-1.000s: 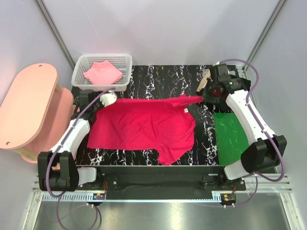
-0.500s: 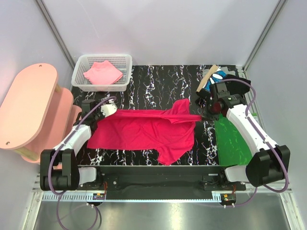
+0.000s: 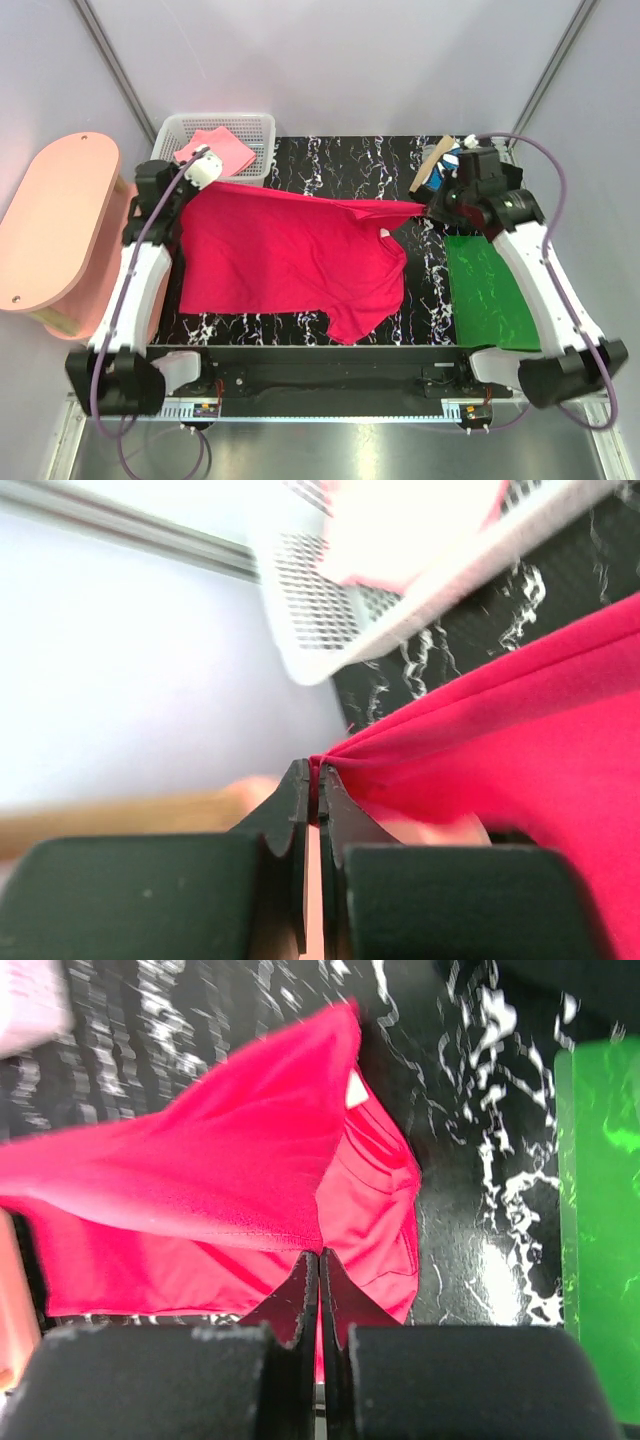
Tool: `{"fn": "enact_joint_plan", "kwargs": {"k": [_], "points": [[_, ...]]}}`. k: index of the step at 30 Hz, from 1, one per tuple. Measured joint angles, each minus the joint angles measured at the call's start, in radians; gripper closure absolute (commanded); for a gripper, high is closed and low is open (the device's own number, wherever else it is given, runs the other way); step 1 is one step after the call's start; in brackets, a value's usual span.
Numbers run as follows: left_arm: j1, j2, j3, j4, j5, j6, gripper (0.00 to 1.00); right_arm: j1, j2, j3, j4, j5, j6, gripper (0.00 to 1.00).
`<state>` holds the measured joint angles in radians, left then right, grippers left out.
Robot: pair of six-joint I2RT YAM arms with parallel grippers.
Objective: Fold and stack the t-shirts
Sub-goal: Flatten out the tshirt
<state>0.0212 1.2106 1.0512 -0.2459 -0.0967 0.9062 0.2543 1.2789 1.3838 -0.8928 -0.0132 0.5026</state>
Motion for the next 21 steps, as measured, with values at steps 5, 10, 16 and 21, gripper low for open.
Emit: {"fn": "enact_joint_plan", "kwargs": {"k": [5,10,16,21], "points": [[0.003,-0.235,0.108,-0.212,0.039,-0.078,1.00,0.004,-0.205,0.075,-0.023,0.000,-0.040,1.00],[0.004,-0.379,0.272,-0.376,0.098,-0.137,1.00,0.007,-0.379,0.259,-0.029,-0.001,-0.069,1.00],[0.004,-0.457,0.472,-0.547,0.183,-0.187,0.99,0.007,-0.507,0.405,-0.045,0.000,-0.083,1.00],[0.004,-0.489,0.530,-0.599,0.203,-0.198,1.00,0.007,-0.505,0.429,-0.094,0.039,-0.085,1.00]]}}
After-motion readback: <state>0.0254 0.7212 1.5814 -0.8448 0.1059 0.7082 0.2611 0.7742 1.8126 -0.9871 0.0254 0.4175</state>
